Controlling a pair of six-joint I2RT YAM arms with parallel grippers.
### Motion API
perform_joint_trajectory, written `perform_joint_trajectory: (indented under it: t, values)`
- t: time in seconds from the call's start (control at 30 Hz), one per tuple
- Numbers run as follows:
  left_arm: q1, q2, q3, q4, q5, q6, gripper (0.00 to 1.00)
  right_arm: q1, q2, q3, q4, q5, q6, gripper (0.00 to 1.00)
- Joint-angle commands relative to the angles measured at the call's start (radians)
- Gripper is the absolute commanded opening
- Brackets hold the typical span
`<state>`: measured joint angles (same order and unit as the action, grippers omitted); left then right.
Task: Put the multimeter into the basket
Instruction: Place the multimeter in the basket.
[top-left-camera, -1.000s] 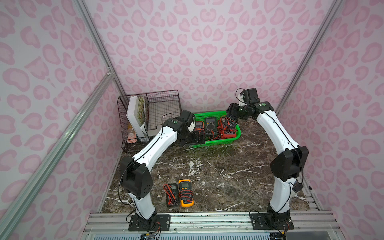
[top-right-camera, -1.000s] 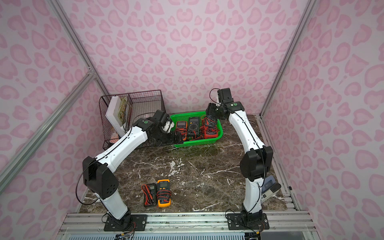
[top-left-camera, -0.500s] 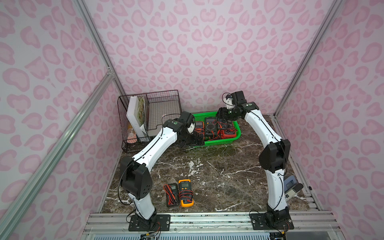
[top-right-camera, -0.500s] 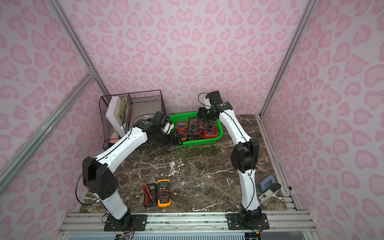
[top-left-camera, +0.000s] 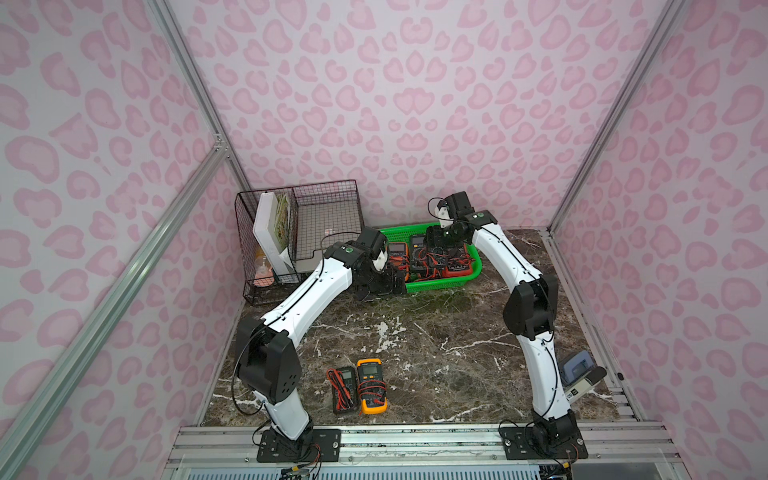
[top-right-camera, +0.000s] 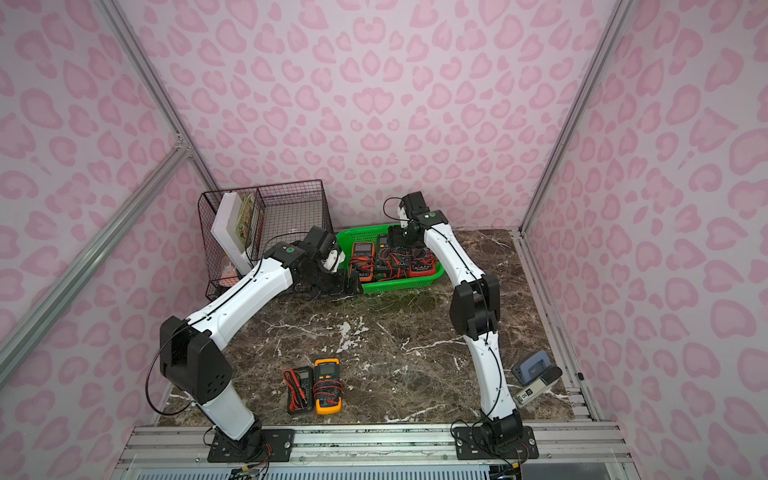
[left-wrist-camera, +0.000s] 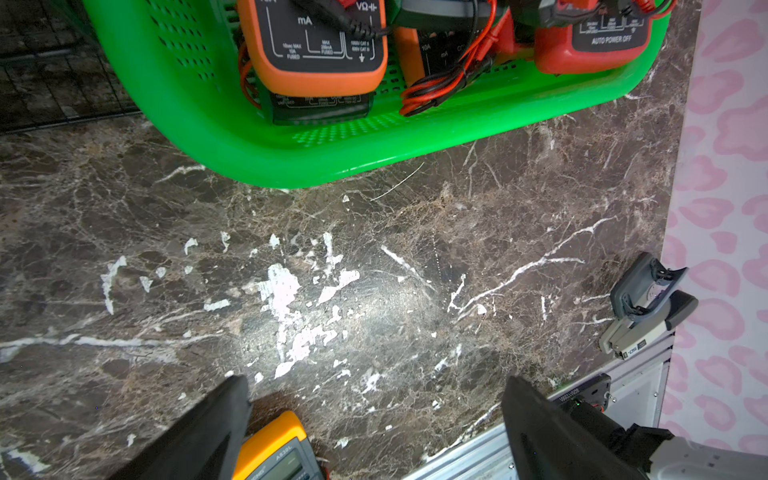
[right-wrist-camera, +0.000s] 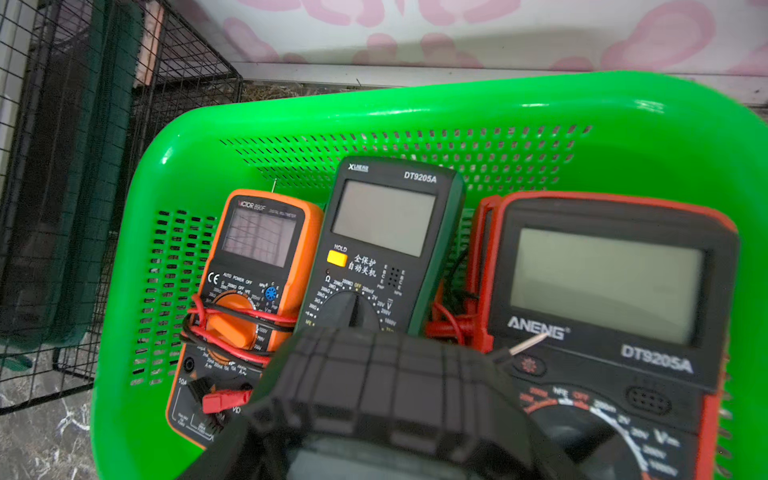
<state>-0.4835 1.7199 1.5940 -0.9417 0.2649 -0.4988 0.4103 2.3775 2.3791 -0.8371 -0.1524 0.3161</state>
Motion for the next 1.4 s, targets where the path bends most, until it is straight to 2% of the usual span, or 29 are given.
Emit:
perform_joint_trajectory:
  t: [0.0,0.1,0.2,0.5,0.67,0.87,1.0,1.13,1.37]
  values:
    - [0.0,-0.021,-0.013,-0.008,-0.012,-0.014,0.99,-0.001,0.006,0.011,0.005,0.04,0.006,0.83]
    - [0.0,-0.039,-0.027,-0.008,-0.019,-0.017,0.98,-0.002,0.002,0.014,0.016,0.039,0.011,0.93]
    - [0.0,-0.056,-0.039,-0.009,-0.024,-0.02,0.99,-0.001,-0.013,0.014,0.028,0.039,0.017,0.99]
    - [0.0,-0.121,-0.091,-0.032,-0.056,-0.024,0.98,0.003,-0.084,-0.003,0.016,0.018,0.055,0.99]
    - [0.0,-0.169,-0.134,-0.068,-0.094,-0.029,0.99,0.023,-0.186,-0.072,0.022,0.013,0.07,0.99]
    - [-0.017,-0.233,-0.229,-0.125,-0.17,-0.069,0.99,0.059,-0.311,-0.213,0.03,0.011,0.071,0.99]
    - [-0.053,-0.262,-0.258,-0.177,-0.231,-0.111,0.99,0.08,-0.419,-0.368,0.074,0.002,0.082,0.99]
    - [-0.109,-0.29,-0.295,-0.223,-0.284,-0.194,0.99,0.09,-0.524,-0.534,0.123,-0.008,0.092,0.99]
    - [-0.198,-0.324,-0.354,-0.259,-0.304,-0.351,0.99,0.094,-0.682,-0.792,0.173,-0.039,0.118,0.99]
